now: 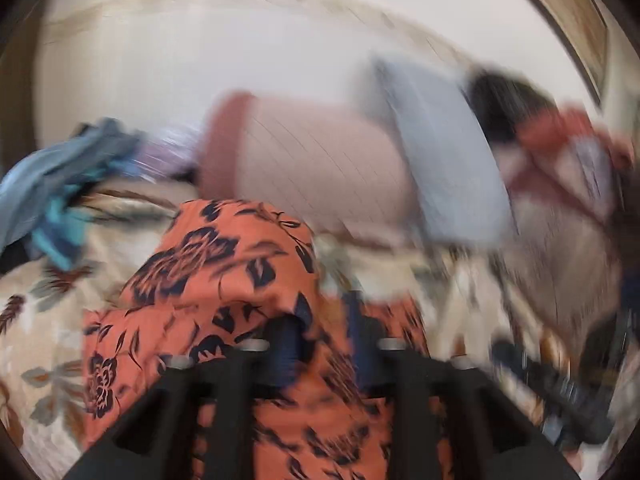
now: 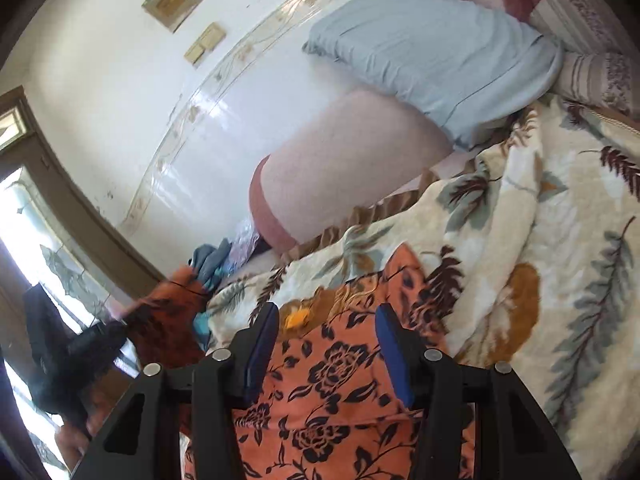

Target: Fold small clothes

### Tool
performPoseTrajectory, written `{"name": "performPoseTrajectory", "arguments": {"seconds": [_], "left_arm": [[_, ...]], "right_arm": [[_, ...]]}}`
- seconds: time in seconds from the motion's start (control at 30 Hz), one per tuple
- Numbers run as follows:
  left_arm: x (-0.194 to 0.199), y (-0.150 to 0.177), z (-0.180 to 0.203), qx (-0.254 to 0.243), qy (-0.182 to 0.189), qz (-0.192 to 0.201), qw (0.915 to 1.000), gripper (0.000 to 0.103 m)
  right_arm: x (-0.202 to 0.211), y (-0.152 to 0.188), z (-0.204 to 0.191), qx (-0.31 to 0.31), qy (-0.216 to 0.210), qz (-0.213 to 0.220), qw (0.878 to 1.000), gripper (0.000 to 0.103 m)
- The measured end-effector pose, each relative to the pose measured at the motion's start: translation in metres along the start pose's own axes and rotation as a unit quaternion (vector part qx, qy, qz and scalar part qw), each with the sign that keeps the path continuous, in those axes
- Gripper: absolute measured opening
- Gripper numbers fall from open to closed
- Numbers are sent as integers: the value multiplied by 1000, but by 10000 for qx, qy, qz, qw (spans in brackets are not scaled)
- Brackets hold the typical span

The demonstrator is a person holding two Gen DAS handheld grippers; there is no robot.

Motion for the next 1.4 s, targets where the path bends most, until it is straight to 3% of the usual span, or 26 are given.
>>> {"name": "performPoseTrajectory", "arguments": {"seconds": [0.03,0.13,0.27,0.33,0.4,0.47,0.53,0.63,0.73,0.83,0.97,1.0,1.03,1.07,1.1,1.2,1.27,1.4], "left_arm": [[-8,3,7,-77,-52,-169,9998,67],[10,1,-3,50,36,149,9999,68],[49,-19,-54,811,200,928,9922,92],[55,-19,-83,1178,-47,979,9882,92],[40,-11,-116,1526,-627,618,9844,92],[15,11,-152,1947,-1361,-1,9714,92],[-1,37,-187,2368,-1952,-470,9506,92],[-10,63,-223,2897,-2262,-767,9268,91],[-24,66,-236,2891,-2277,-965,9248,91],[-43,68,-238,2669,-2478,-1293,9223,91],[-51,66,-246,2796,-2213,-1336,9247,91],[-51,65,-246,2791,-2166,-1326,9261,91],[-50,65,-246,2787,-2141,-1330,9267,91],[-51,65,-247,2798,-2130,-1337,9265,91],[-50,66,-248,2820,-2113,-1335,9263,91],[-45,68,-248,2826,-2102,-1339,9263,91],[-43,69,-246,2792,-2129,-1330,9268,91],[-37,71,-244,2777,-2133,-1263,9281,91]], "right_arm": [[1,-4,6,-94,0,-35,9999,59],[2,-12,24,-396,-5,-166,9991,71],[-3,-13,35,-478,33,-351,9982,71],[-14,-10,33,-485,-3,-517,9975,71],[-31,-5,25,-484,-180,-774,9957,71],[-53,2,13,-489,-387,-1129,9916,71],[-75,10,-8,-54,-122,-1412,9899,71],[-100,23,-48,866,266,-1593,9831,71],[-132,37,-96,1793,525,-1856,9647,72],[-179,56,-135,2714,1146,-2122,9317,72],[-247,69,-140,3218,2244,-2236,8923,70],[-262,71,-131,3193,2463,-2445,8818,42],[-270,68,-120,3064,2587,-2642,8771,32],[-265,62,-114,2848,2490,-2611,8881,24],[-254,52,-111,2661,2430,-2468,8995,5],[-195,18,-98,2256,2314,-1766,9297,5],[-156,1,-74,1846,2350,-1541,9418,5],[-106,10,-2,829,2314,-1803,9524,6]]}}
Point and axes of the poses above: each gripper's, at about its wrist camera, not at the fingertips, and x roughly against the way its jaws point, z to its right, y to its underside, the point moved 1 cm from there along -x, roughly the way its jaws point, and after that the axes turned 2 degrees about y, right-handed, at the moved point
